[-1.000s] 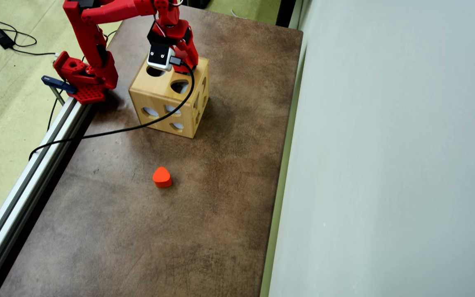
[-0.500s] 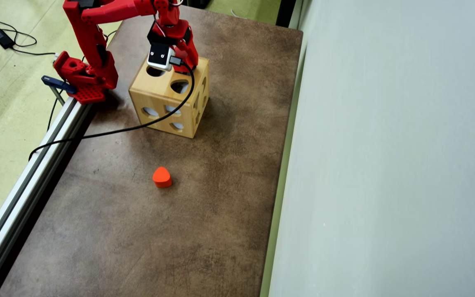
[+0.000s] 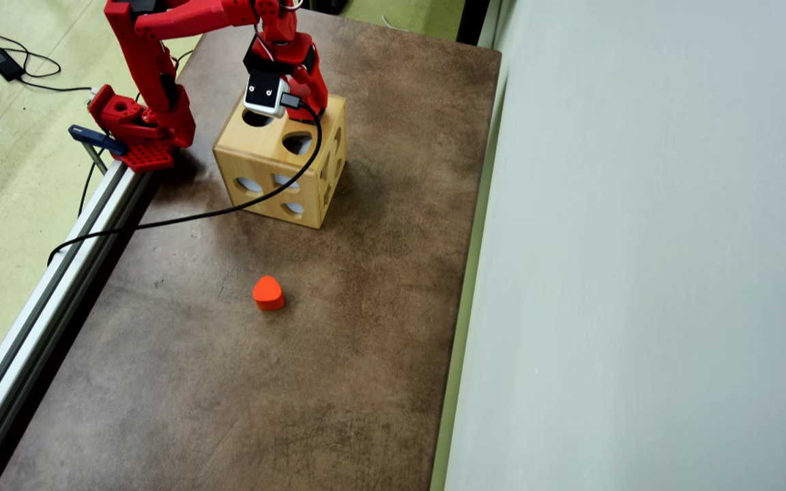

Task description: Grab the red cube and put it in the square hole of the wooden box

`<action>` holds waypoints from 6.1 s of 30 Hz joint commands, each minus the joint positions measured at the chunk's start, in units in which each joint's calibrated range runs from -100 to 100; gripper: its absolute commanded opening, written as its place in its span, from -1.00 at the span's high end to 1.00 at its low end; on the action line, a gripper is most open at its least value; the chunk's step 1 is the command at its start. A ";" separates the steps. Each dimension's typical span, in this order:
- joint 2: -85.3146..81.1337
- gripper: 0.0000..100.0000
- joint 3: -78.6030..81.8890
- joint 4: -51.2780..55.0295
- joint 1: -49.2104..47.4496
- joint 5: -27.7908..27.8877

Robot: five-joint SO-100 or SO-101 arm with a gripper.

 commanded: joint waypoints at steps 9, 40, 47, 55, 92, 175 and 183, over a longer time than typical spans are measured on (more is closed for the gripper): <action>-0.56 0.29 -1.61 -0.53 -0.12 0.34; -17.97 0.28 -2.69 8.00 -2.80 -0.15; -22.89 0.52 -2.69 7.92 1.29 0.20; -22.04 0.76 -2.69 5.34 8.72 0.34; -7.43 0.75 -1.43 -4.95 12.81 8.64; -1.32 0.94 6.35 -5.91 -1.38 9.91; -2.68 0.95 5.19 -6.00 5.90 9.87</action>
